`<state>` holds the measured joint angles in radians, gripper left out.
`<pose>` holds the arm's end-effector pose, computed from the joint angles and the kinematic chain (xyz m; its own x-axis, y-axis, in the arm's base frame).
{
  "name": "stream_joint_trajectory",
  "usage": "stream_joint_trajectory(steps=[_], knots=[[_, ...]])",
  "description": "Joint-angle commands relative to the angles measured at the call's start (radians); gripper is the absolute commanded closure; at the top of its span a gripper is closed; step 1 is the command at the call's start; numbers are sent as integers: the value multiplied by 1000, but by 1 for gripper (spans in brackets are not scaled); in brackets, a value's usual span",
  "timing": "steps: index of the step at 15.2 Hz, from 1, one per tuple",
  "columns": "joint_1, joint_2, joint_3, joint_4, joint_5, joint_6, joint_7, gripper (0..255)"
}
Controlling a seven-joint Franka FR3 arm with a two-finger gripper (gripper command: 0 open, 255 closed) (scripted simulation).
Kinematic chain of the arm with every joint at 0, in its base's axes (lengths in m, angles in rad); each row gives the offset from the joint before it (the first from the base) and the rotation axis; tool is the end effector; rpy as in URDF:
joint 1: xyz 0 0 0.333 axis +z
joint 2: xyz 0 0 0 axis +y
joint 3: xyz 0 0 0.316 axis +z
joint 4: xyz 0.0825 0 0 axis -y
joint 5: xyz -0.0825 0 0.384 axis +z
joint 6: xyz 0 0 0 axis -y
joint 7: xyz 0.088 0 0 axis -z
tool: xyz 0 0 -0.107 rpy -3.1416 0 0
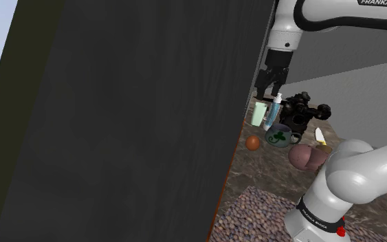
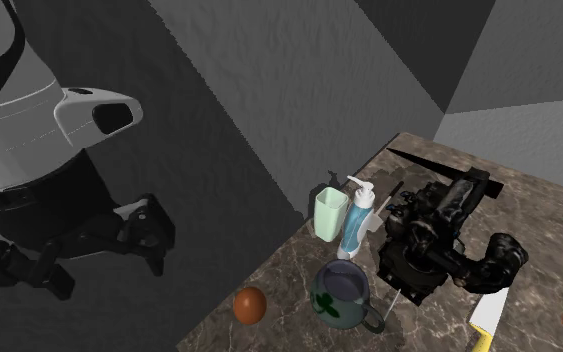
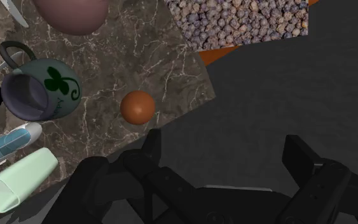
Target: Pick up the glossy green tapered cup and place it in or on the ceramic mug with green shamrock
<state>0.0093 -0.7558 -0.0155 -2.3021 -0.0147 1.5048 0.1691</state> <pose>0.3087 -0.0051 0.6008 0.9845 -0.1708 -0.0403 -0.1705 -0.9853 0.0110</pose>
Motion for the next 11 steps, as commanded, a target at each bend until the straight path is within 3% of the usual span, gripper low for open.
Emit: stream_joint_trajectory(steps=[1, 11], knots=[[0, 0, 0, 0, 0, 0, 0, 0], [-67, 101, -206, -53, -120, 202, -211, 0]])
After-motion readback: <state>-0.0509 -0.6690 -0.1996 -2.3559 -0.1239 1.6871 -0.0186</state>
